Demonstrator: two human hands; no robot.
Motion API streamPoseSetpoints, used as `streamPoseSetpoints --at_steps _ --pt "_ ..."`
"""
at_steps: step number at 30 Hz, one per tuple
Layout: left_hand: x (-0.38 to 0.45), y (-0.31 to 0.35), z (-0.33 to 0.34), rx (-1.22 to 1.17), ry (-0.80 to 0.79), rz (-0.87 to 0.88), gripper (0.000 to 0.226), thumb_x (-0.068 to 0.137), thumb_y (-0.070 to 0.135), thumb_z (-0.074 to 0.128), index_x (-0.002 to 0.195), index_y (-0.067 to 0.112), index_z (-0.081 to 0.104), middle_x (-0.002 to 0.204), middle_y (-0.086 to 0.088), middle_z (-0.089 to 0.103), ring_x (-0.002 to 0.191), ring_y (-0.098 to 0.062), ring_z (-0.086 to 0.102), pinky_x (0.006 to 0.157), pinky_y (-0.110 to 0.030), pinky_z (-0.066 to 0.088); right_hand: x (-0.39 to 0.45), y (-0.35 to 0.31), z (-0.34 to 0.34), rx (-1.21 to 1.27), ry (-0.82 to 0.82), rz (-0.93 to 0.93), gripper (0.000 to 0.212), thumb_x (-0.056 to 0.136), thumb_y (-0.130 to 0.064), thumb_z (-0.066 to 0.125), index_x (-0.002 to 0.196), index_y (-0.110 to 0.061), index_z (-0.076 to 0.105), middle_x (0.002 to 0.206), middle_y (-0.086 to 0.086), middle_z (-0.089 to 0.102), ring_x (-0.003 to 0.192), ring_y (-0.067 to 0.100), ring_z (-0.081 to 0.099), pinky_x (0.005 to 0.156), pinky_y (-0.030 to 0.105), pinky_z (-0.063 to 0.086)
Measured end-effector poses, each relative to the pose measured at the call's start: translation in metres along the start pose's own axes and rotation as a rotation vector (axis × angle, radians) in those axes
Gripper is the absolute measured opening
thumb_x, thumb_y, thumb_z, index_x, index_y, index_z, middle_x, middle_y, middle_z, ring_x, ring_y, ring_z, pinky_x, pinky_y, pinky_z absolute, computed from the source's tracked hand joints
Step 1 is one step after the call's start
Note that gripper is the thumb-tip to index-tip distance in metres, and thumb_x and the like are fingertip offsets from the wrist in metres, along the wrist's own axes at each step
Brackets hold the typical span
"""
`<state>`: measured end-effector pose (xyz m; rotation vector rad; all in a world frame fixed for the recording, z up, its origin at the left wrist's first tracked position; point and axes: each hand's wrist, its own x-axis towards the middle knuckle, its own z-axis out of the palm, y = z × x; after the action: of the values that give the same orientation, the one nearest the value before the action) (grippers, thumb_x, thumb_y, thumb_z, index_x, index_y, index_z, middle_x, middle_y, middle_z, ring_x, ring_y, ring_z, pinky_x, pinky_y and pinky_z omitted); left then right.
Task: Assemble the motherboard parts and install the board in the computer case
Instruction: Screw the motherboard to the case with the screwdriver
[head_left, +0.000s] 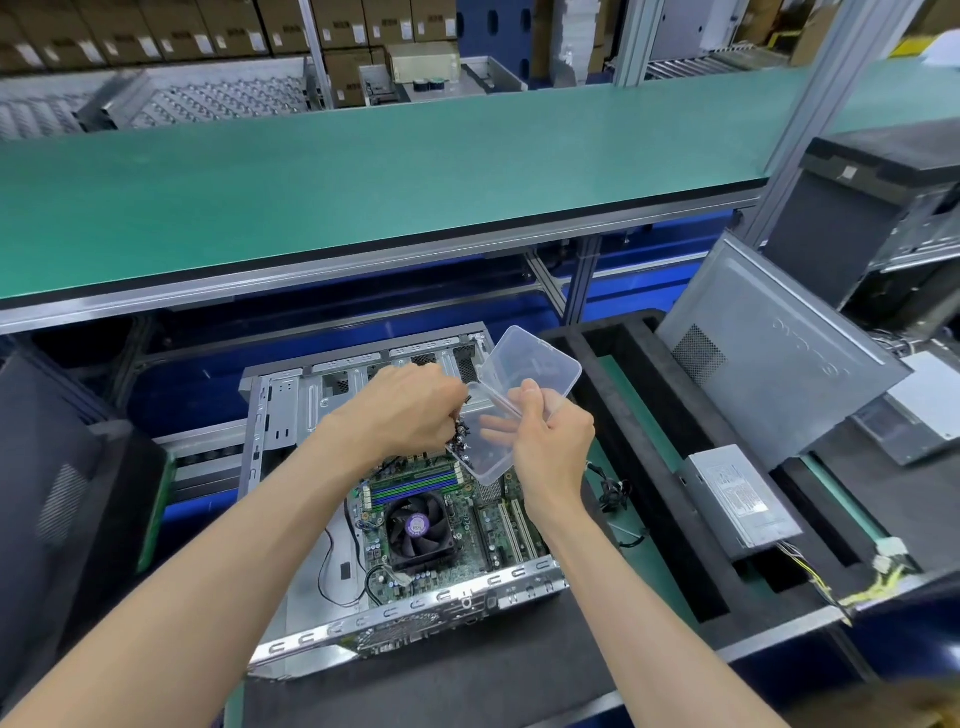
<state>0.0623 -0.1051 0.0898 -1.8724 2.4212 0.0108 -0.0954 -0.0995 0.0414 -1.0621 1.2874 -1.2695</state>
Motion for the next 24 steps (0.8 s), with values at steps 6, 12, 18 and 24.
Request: streamPoseSetpoints --at_steps 6,12,18,24 --pt "0.003 -0.006 0.004 -0.146 0.098 -0.073 0.012 0.089 0.043 0.066 0.093 0.033 0.069 0.073 0.007 0.061 0.084 -0.023 0.062 0.069 -0.034 0.048 0.004 -0.002 -0.001 -0.059 0.003 -0.022 0.035 0.106 -0.027 0.047 0.087 -0.006 0.067 0.094 0.012 0.075 0.06 0.02 0.074 0.056 0.037 0.061" --pt "0.003 -0.006 0.006 -0.434 0.137 -0.143 0.004 0.088 0.034 0.072 0.09 0.033 0.075 0.072 0.009 0.069 0.071 -0.013 0.061 0.071 -0.033 0.053 0.003 -0.007 -0.001 -0.026 0.013 -0.035 0.032 0.105 -0.027 0.048 0.087 -0.009 0.067 0.089 0.01 0.075 0.059 0.022 0.074 0.056 0.037 0.061" --pt "0.0 -0.008 -0.006 -0.559 0.139 -0.131 0.008 0.086 0.022 0.072 0.083 0.027 0.078 0.062 0.0 0.068 0.052 -0.006 0.051 0.055 -0.021 0.041 0.004 -0.006 -0.001 0.084 0.016 0.024 0.032 0.105 -0.029 0.048 0.091 -0.007 0.067 0.076 0.009 0.076 0.064 0.026 0.075 0.053 0.024 0.056" --pt "-0.003 -0.008 -0.02 -0.771 0.282 -0.161 0.016 0.089 0.016 0.07 0.078 0.027 0.073 0.038 0.007 0.038 0.042 -0.011 0.026 0.044 -0.016 0.028 0.001 -0.003 -0.001 0.19 0.009 0.074 0.032 0.105 -0.03 0.049 0.093 -0.007 0.067 0.078 0.006 0.077 0.069 0.028 0.075 0.06 0.03 0.06"
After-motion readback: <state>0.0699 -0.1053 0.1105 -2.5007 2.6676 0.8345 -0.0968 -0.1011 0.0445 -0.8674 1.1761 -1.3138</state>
